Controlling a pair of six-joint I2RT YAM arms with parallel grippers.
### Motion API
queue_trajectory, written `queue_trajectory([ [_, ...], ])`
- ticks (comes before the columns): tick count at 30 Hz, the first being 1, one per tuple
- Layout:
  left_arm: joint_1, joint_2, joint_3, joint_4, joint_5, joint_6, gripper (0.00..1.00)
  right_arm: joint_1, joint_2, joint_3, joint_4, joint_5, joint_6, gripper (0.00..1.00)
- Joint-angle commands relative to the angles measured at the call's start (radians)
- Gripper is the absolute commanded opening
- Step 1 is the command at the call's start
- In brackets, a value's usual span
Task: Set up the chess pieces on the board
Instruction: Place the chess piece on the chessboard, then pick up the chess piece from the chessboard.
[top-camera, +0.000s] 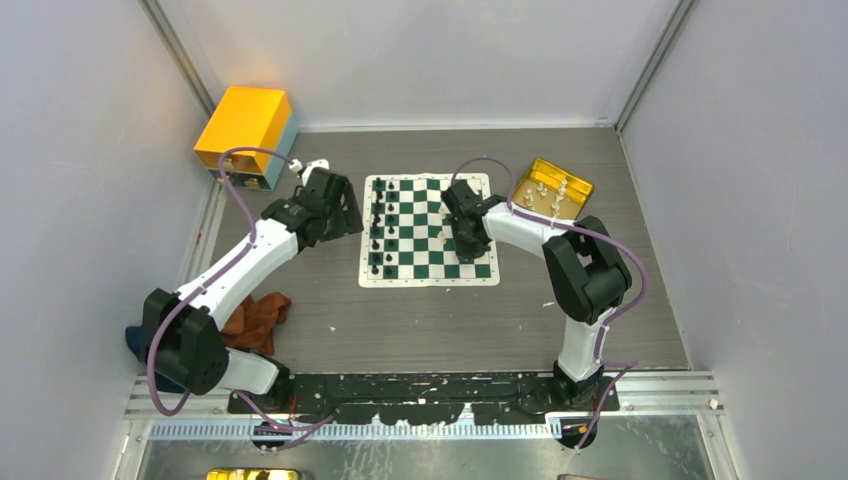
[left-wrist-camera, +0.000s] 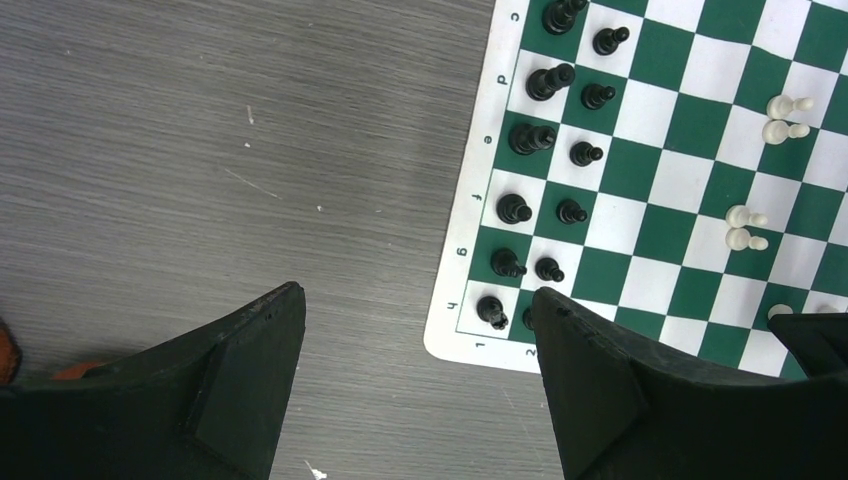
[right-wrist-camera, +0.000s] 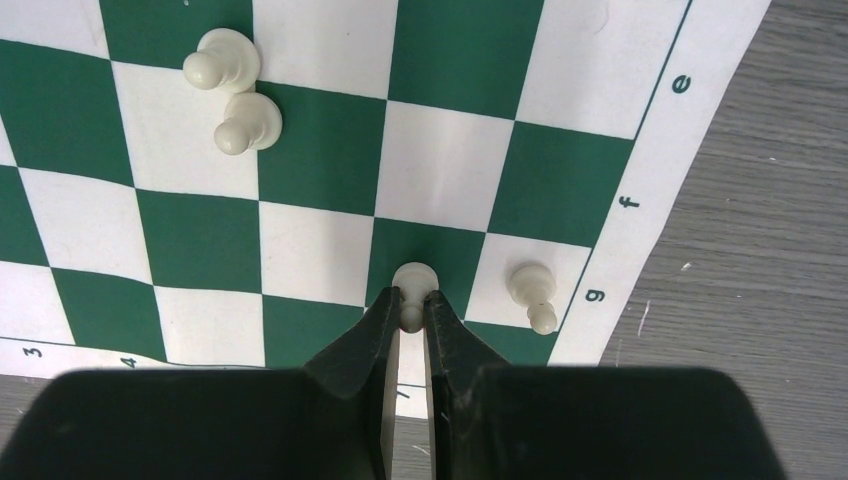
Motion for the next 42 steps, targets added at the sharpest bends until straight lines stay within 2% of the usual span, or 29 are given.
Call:
queue_trajectory([
  [1,0.004,-0.033,-0.005,0.013,-0.004,-0.001,0.84,0.005,-0.006,0.0,0.01,-0.006,0.009,0.12],
  [8,0.005,-0.036,-0.009,0.013,-0.003,-0.002,0.84,0.006,-0.003,-0.002,0.013,-0.003,0.008,0.26],
  [16,0.005,-0.041,-0.013,0.014,-0.006,-0.006,0.84,0.007,-0.022,0.0,0.012,-0.002,0.002,0.35],
  [24,0.005,-0.051,-0.007,0.013,-0.014,-0.007,0.84,0.007,-0.06,0.015,-0.009,0.001,-0.011,0.36],
  [42,0.003,-0.044,0.004,0.021,0.002,-0.014,0.83,-0.001,-0.212,0.003,-0.051,0.124,-0.01,0.37],
])
